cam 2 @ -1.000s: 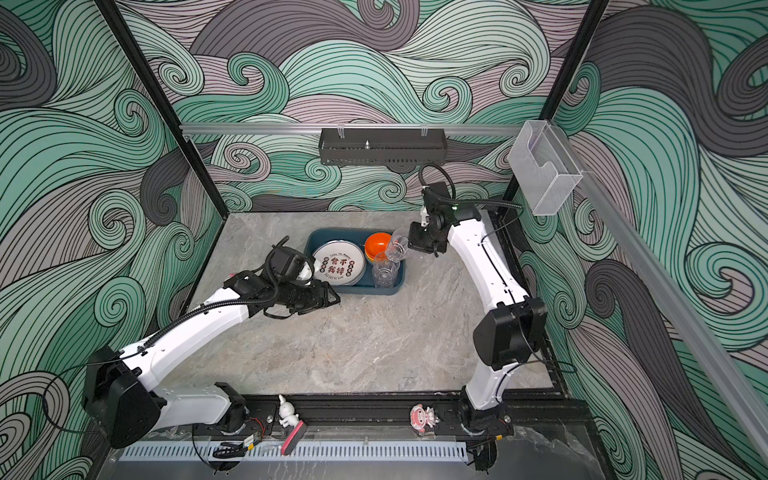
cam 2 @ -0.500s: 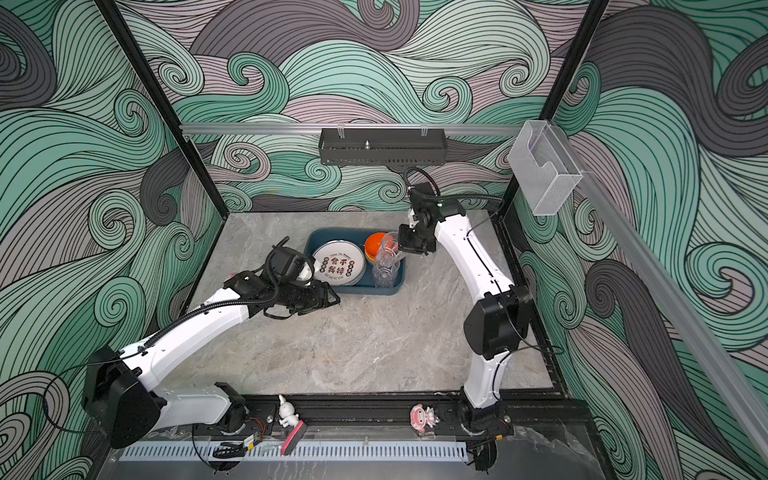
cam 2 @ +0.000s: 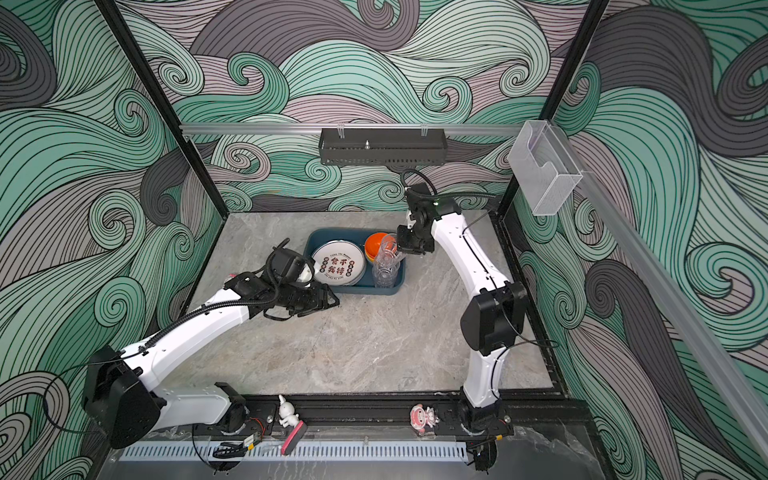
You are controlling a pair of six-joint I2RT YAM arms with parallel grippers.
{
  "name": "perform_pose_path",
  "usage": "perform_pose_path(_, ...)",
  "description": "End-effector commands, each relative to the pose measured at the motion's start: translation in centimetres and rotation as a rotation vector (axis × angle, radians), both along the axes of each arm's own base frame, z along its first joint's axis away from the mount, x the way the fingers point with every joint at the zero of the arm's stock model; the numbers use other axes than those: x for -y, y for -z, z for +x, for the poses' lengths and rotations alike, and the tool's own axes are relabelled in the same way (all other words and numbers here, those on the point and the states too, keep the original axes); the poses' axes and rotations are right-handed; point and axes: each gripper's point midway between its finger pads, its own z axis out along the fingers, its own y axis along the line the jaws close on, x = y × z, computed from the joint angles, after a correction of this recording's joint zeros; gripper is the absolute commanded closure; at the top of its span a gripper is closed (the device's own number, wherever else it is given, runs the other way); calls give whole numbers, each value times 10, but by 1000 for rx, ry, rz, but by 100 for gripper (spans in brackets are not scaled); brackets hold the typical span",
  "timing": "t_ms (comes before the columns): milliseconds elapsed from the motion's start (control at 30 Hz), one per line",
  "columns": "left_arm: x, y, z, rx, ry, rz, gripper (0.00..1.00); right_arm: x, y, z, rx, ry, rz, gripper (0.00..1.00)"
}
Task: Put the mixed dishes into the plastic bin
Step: 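Lower the third cup onto the stacked cups in the bin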
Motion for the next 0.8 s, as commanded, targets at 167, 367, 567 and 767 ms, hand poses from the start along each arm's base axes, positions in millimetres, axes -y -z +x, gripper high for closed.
perform_pose_path(167,-5,-6,0,18,-18,3,37,-4,6,5,-4,-18,-21,100)
perform_pose_path(367,-6,-5,0,14,-23,5,38,-4,13,6,-18,-19,-36,100)
perform_pose_path(567,-7,-3,-1,10,-24,8,38,-6,24,6,-34,-28,-65,100)
perform_pose_path(767,-8,-1,-1,7,-27,10,38,-10,29,6,-37,-44,-90,99)
